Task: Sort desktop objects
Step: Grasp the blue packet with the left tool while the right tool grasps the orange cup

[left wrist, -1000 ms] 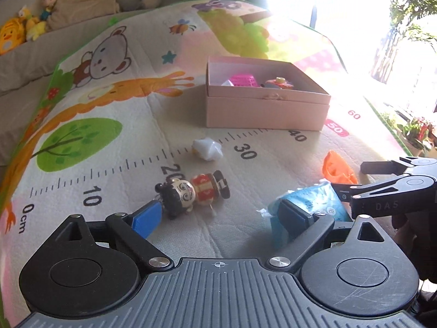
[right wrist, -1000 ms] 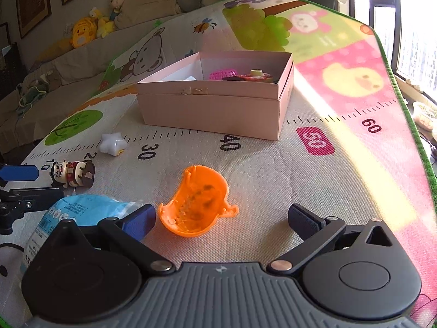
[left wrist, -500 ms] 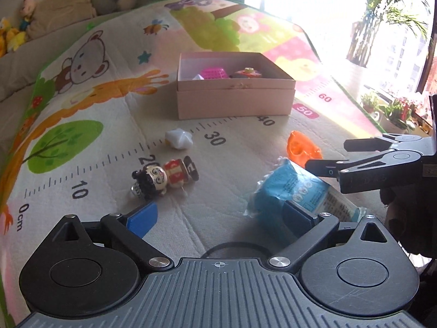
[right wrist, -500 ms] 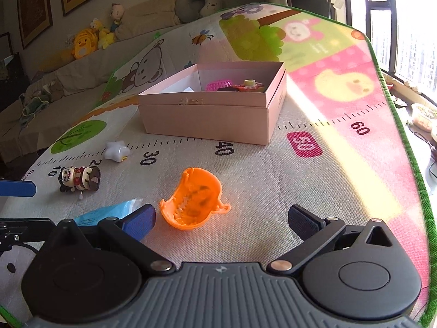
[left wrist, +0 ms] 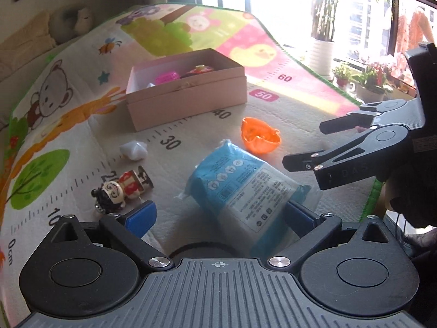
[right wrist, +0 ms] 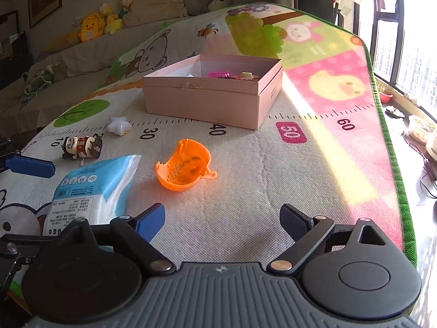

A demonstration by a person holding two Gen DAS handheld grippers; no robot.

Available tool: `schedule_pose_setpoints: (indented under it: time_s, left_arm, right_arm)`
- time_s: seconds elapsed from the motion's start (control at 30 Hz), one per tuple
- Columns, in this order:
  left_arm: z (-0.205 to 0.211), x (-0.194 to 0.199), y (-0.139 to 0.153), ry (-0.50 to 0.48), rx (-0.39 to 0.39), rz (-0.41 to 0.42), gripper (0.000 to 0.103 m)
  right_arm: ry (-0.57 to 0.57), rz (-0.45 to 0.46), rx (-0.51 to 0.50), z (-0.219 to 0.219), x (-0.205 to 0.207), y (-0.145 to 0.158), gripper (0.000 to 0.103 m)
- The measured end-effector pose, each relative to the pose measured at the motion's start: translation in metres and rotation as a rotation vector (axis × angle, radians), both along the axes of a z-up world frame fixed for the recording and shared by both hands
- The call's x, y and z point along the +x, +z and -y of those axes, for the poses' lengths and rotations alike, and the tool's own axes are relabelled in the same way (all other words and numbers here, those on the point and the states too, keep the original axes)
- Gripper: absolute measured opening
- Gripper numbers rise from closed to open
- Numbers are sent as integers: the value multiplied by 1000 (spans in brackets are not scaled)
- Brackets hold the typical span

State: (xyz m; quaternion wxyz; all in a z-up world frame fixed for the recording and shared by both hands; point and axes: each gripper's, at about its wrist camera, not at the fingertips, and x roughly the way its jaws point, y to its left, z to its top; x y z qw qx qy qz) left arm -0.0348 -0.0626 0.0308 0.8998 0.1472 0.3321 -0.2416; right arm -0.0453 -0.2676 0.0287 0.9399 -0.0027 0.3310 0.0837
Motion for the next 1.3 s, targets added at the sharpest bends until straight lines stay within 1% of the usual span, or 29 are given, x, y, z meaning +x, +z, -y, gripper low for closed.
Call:
schedule_pose_setpoints:
  time_s: [0.07,0.1,0.17,0.23,0.27,0.4,0.47,0.53,0.63,0.73,0.8,0.9,1.0,1.07,1.1,1.13,1.2,1.27,1.3]
  left_arm:
    - [-9,7,-1,78,36,23,103]
    - [-17,14,-2,131,58,29,102]
    - [-29,22,-3,207,82,30,102]
    - [-41,28,-2,257,76,23,102]
    - [-47,30,2,271,50,16,102]
    - [-61,26,23,244,-138,-42,102]
    - [-58,21,29,224,-174,-39,102]
    - [-47,17,29,198,-182,-34,102]
    - [-31,18,25,171,-177,-55,102]
    - [-16,28,17,174,-160,-97,102]
    - [-6,37,11,185,-152,-103,102]
    - [6,51,2,193,-105,-72,102]
    - [12,60,-5,176,-92,-75,101]
    - [14,61,-8,158,-94,-78,91]
    - [15,61,-10,151,-90,-79,78]
    - [14,60,-11,149,-87,-78,72]
    - [9,55,-11,146,-92,-81,65]
    - [2,48,-10,158,-83,-76,64]
    - [-4,42,-10,170,-62,-67,64]
  right_arm:
    - [25,6,-1,-7,-1,2,92]
    - [39,9,-3,-11,-1,2,92]
    - [72,16,-9,-21,-2,3,92]
    - [97,27,-16,-31,-2,3,92]
    - [103,31,-18,-33,-3,3,92]
    - [96,53,-36,-36,-4,5,92]
    - [75,59,-45,-33,-5,7,92]
    - [44,80,-68,-30,-7,9,92]
    - [-2,110,-83,-19,-14,15,92]
    - [-39,121,-72,-7,-17,18,93]
    - [-61,124,-62,1,-18,18,93]
    - [-60,106,-40,6,-15,16,93]
    - [-42,99,-18,6,-14,15,93]
    - [-34,98,-11,5,-13,15,93]
    - [-29,94,-3,4,-13,16,93]
    - [-24,91,2,3,-11,16,93]
    - [-12,90,2,0,-8,17,93]
    - [9,92,0,-4,-5,21,93]
    - [26,93,3,-7,-2,23,93]
